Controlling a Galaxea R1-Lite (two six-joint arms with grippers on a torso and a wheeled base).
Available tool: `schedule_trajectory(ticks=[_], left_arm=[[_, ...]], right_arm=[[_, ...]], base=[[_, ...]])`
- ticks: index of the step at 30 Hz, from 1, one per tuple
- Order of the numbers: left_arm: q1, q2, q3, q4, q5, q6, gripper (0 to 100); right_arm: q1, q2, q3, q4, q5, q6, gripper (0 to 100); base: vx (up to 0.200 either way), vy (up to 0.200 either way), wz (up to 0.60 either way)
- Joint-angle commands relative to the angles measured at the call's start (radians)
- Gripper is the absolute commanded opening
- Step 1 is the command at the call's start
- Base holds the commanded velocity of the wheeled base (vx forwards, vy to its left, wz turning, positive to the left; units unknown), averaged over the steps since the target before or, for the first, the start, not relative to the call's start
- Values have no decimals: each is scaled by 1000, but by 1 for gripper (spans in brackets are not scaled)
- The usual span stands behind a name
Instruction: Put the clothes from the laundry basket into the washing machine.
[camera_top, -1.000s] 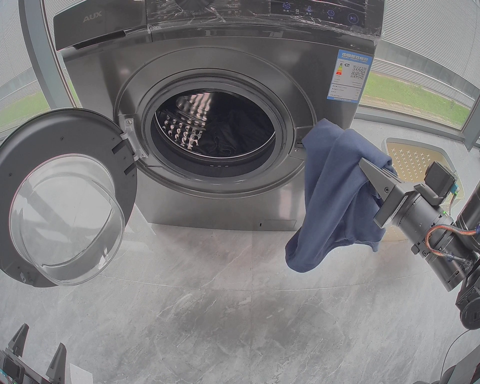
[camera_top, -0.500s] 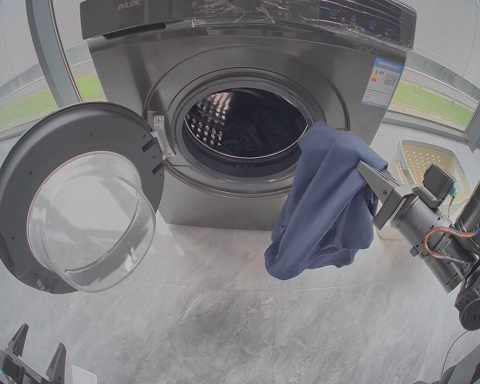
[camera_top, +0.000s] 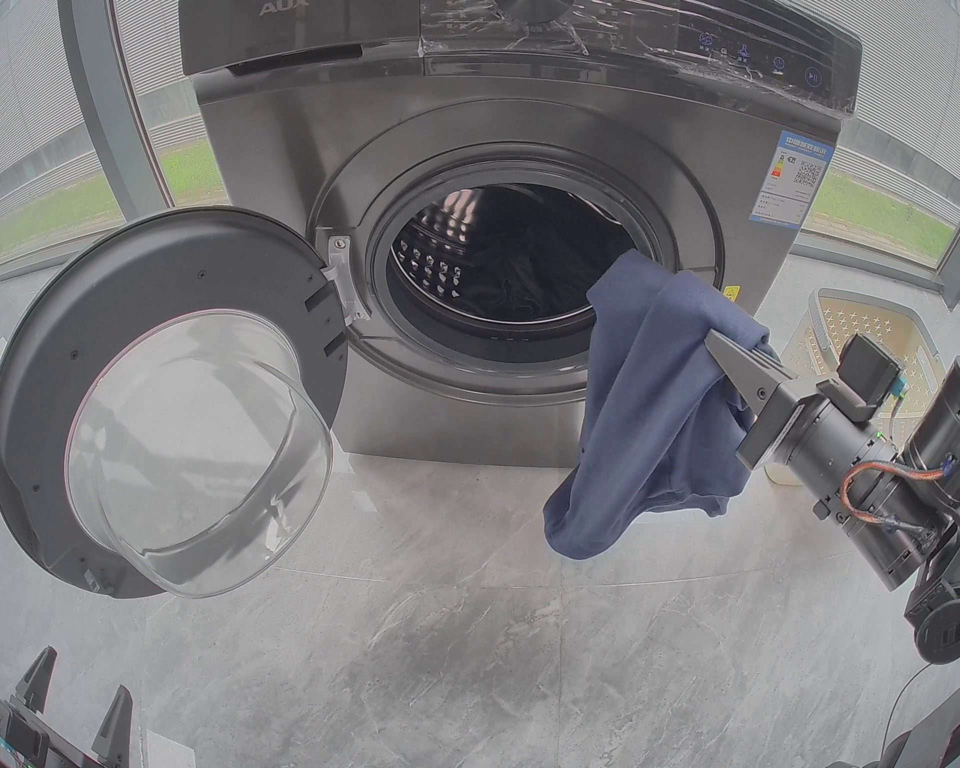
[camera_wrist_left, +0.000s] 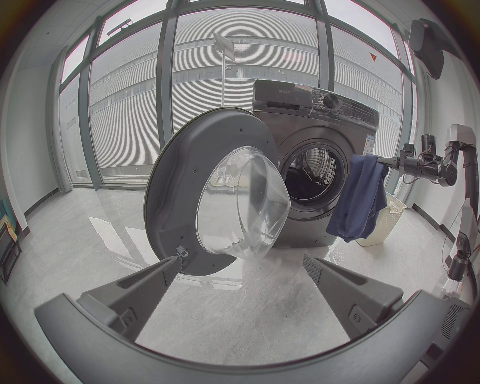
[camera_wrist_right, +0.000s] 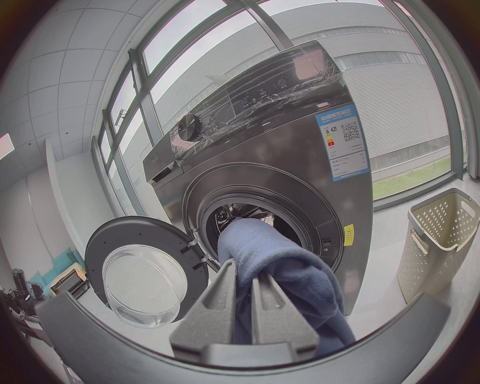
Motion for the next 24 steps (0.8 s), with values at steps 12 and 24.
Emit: schedule_trajectory(ticks=[12, 24], left_arm=[[2, -18, 18, -1, -1, 18, 100], [4, -17, 18, -1, -8, 25, 100]], right_arm=[[42, 63, -14, -5, 2, 22, 0], [87, 229, -216, -44, 14, 62, 0]], base=[[0, -83, 0], [0, 0, 0]])
